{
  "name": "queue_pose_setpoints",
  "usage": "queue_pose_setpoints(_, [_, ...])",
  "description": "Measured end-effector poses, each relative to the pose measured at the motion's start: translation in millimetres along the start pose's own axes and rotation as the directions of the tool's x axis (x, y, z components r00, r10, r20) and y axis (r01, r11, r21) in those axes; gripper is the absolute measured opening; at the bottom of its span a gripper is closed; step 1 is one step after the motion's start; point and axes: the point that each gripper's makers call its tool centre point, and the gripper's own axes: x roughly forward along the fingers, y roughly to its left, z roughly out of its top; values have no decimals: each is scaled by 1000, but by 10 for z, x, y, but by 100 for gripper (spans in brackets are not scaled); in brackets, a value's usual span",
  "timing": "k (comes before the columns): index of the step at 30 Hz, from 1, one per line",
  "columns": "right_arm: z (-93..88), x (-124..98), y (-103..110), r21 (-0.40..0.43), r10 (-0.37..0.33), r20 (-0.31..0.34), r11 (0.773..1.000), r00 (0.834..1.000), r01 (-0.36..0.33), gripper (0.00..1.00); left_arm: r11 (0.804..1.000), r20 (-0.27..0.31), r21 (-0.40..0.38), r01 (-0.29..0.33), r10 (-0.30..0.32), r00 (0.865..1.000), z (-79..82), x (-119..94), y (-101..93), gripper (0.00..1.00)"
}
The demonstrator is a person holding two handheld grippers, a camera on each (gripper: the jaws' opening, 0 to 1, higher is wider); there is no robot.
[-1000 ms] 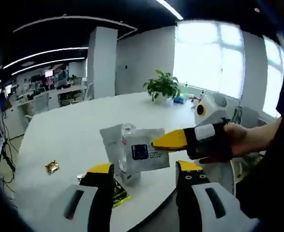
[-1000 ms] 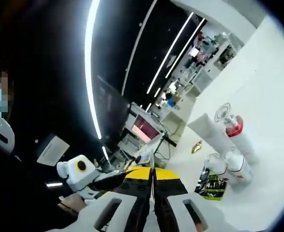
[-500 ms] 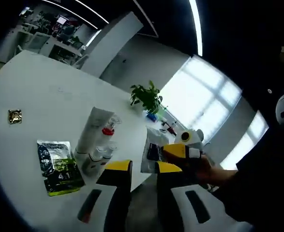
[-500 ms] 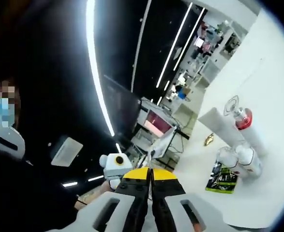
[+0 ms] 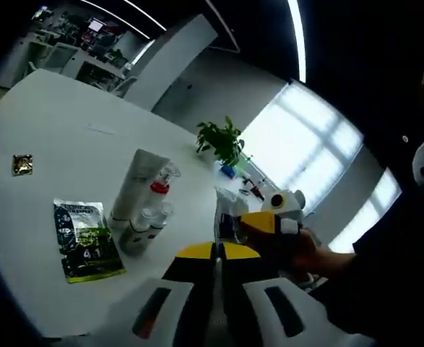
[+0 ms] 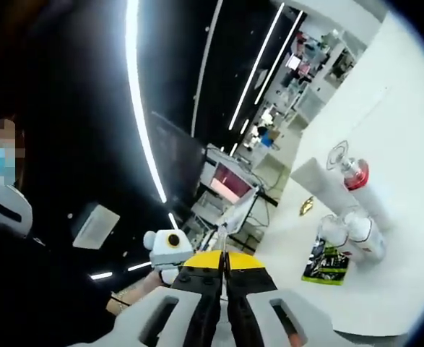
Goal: Arrange the skincare products in the storage area until every visible bottle or jar stands upright without overlapping.
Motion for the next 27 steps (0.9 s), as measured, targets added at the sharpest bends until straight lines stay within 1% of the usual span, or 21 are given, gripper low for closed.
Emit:
queue_pose_setpoints(1, [-15, 6, 9, -11, -1, -6, 1000, 1000, 1, 0, 1000, -2, -12, -8, 8, 1000, -5, -12, 23, 0])
queue_pose_setpoints(2, [-46, 9, -2, -61, -14, -23, 998, 1000, 12, 0, 1000, -5, -17, -14, 14, 1000, -19, -22, 37, 0])
queue_pose_setpoints(4, [-90, 18, -27, -121, -41, -43, 992, 998, 36, 0, 999, -12, -43, -27, 27, 1000, -45, -47, 86, 0])
queue_pose_setpoints(6, [-147, 35, -18, -162, -44, -65, 986, 997, 33, 0, 997, -8, -60, -45, 45, 999, -61, -54, 105, 0])
queue_pose_setpoints(9, [-231, 70, -59, -234, -76, -90, 971, 993, 54, 3, 995, 0, -83, -46, 46, 999, -61, -75, 122, 0])
queue_pose_setpoints(13, [-293, 97, -139, -243, -110, -105, 967, 988, 81, 20, 990, 36, -138, -37, 43, 998, -19, -143, 190, 0])
queue_pose_setpoints(14, [-304, 92, -158, -255, -120, -111, 963, 987, 88, 22, 988, 40, -149, -43, 50, 998, -18, -161, 231, 0])
queue_pose_setpoints(15, [-318, 82, -170, -283, -129, -120, 955, 984, 90, 23, 987, 41, -153, -48, 55, 998, -19, -173, 261, 0])
queue_pose_setpoints(17, [-330, 72, -190, -313, -144, -129, 945, 981, 97, 28, 985, 44, -162, -56, 64, 997, -23, -199, 304, 0])
queue_pose_setpoints(18, [-336, 68, -192, -324, -146, -133, 941, 980, 97, 32, 984, 46, -166, -57, 66, 997, -23, -211, 319, 0])
queue_pose_setpoints(19, [-350, 62, -219, -352, -163, -143, 930, 976, 104, 37, 982, 53, -179, -56, 67, 996, -21, -220, 328, 0])
queue_pose_setpoints(21, [-361, 55, -251, -377, -183, -150, 919, 972, 115, 44, 979, 65, -197, -54, 68, 996, -10, -238, 347, 0])
queue_pose_setpoints(23, [-377, 49, -275, -387, -195, -158, 914, 968, 121, 48, 977, 69, -206, -59, 74, 995, -11, -257, 374, 0])
queue_pose_setpoints(24, [-376, 44, -288, -391, -198, -158, 912, 967, 123, 48, 977, 69, -207, -60, 76, 995, -14, -263, 381, 0])
queue_pose_setpoints(25, [-378, 43, -291, -395, -200, -156, 910, 967, 125, 49, 976, 68, -209, -64, 80, 994, -10, -290, 434, 0])
queue_pose_setpoints(27, [-393, 41, -299, -397, -208, -159, 909, 965, 131, 51, 974, 68, -216, -70, 86, 994, -24, -305, 452, 0])
